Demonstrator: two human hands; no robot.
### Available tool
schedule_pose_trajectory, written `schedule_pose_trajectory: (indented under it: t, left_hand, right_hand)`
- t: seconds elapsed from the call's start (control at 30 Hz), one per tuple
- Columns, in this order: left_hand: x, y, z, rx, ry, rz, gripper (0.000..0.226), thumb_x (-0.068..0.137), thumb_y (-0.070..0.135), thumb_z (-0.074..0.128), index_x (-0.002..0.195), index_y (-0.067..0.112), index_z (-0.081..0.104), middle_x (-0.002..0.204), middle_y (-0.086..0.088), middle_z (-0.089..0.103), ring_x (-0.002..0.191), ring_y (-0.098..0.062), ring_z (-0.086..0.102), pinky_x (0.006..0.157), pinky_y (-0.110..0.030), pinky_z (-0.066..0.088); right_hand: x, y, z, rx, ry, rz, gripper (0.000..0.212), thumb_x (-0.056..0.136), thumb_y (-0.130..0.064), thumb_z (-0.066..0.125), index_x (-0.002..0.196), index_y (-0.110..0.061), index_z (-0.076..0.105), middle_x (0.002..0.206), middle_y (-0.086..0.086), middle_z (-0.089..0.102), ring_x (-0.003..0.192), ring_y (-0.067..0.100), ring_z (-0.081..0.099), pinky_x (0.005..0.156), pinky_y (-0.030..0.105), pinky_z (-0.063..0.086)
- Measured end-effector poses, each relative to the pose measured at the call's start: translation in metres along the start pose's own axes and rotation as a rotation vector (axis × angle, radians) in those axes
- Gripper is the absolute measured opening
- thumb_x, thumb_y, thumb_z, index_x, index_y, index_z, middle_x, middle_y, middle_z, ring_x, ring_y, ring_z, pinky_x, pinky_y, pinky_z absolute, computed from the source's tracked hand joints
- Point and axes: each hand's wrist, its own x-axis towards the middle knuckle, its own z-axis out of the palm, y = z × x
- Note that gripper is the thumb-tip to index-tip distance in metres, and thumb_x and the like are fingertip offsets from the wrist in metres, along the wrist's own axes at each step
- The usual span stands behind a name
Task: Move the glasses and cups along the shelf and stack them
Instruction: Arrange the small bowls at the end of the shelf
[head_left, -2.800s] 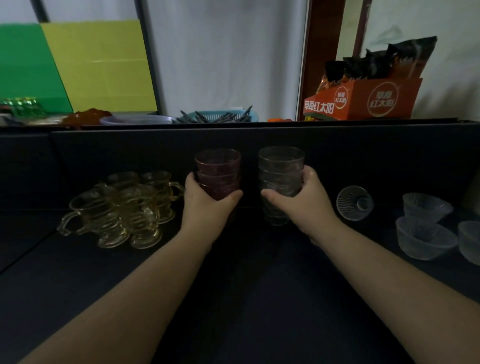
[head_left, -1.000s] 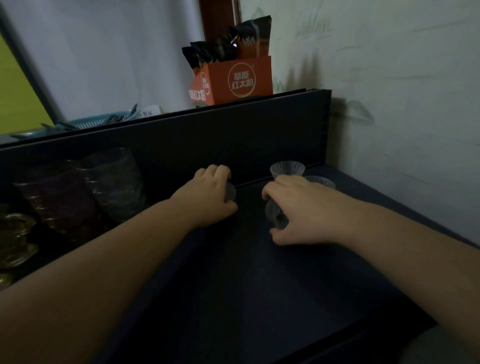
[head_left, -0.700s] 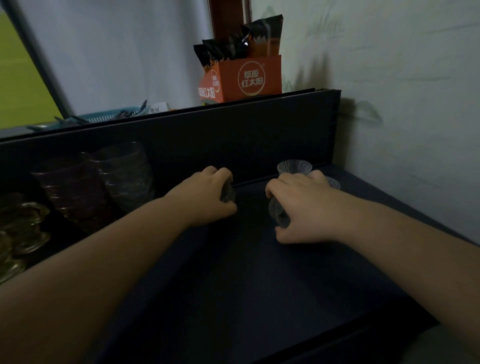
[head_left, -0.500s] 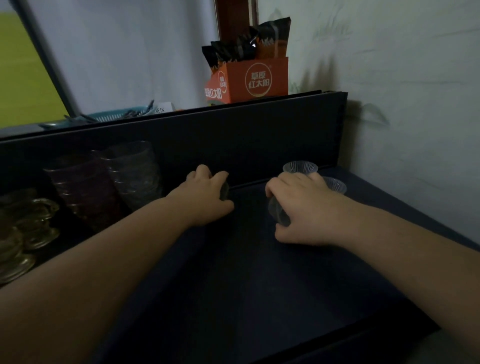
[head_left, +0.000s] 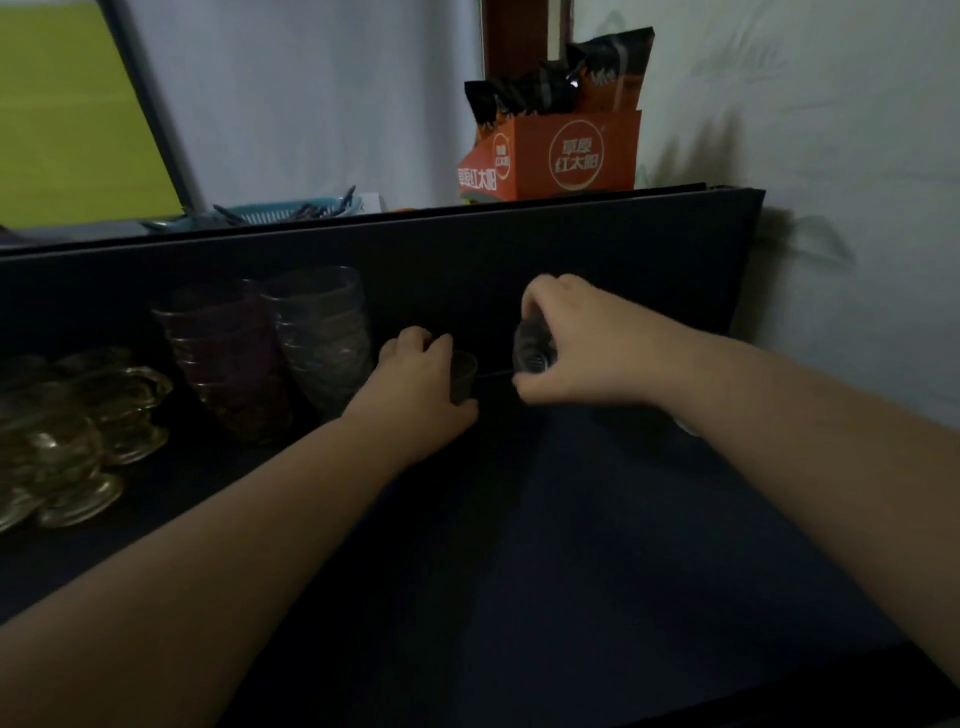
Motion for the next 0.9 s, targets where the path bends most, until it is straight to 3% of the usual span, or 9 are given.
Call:
schedule_pose_trajectory:
  t: [0.23, 0.47, 0.6, 0.77, 0.9]
  left_hand:
    - [-0.042, -0.013, -0.005, -0.092, 0.079, 0.021, 0.098, 0.082, 0.051, 0.065, 0.154, 0.015, 0.008, 0.156, -0.007, 0.017, 0.144, -0.025, 0.019, 0.114, -0.035, 0.023]
    - [-0.061, -0.021, -0.011, -0.133, 0.062, 0.109, 0.098, 0.084, 0.049, 0.064, 0.154, 0.020, 0.002, 0.158, 0.003, 0.012, 0.144, -0.014, 0.017, 0.113, -0.026, 0.020]
    - [-0.060, -0.020, -0.012, -0.142, 0.041, 0.127, 0.097, 0.085, 0.049, 0.064, 0.154, 0.021, 0.002, 0.158, 0.004, 0.013, 0.143, -0.012, 0.018, 0.108, -0.022, 0.019]
    - [-0.050, -0.005, -0.012, -0.075, 0.095, 0.194, 0.095, 0.085, 0.052, 0.061, 0.154, 0.023, 0.003, 0.158, 0.003, 0.014, 0.144, -0.014, 0.015, 0.115, -0.029, 0.020]
    - [-0.026, 0.029, -0.012, -0.089, 0.135, 0.314, 0.085, 0.084, 0.050, 0.060, 0.153, 0.022, 0.017, 0.154, 0.001, 0.023, 0.142, -0.017, 0.021, 0.113, -0.029, 0.022]
  right_hand:
    - [0.065, -0.023, 0.012, 0.096, 0.047, -0.016, 0.060, 0.071, -0.055, 0.077, 0.118, -0.023, 0.056, 0.100, -0.007, 0.060, 0.087, 0.011, 0.060, 0.078, 0.036, 0.056]
    - [0.090, -0.031, 0.043, 0.081, -0.099, 0.028, 0.061, 0.071, -0.062, 0.075, 0.116, -0.022, 0.065, 0.099, -0.004, 0.066, 0.087, 0.014, 0.064, 0.081, 0.039, 0.058]
    - [0.084, -0.027, 0.044, 0.065, -0.130, 0.008, 0.077, 0.071, -0.066, 0.073, 0.131, -0.021, 0.059, 0.113, -0.004, 0.065, 0.095, 0.014, 0.063, 0.085, 0.037, 0.056]
    - [0.047, -0.002, 0.007, -0.029, -0.042, -0.014, 0.078, 0.077, -0.063, 0.070, 0.141, -0.023, 0.051, 0.134, -0.002, 0.057, 0.112, 0.015, 0.058, 0.090, 0.031, 0.051]
    - [-0.012, 0.042, -0.026, -0.116, 0.109, 0.078, 0.068, 0.079, -0.065, 0.064, 0.134, -0.025, 0.056, 0.119, -0.005, 0.056, 0.106, 0.015, 0.058, 0.089, 0.032, 0.049]
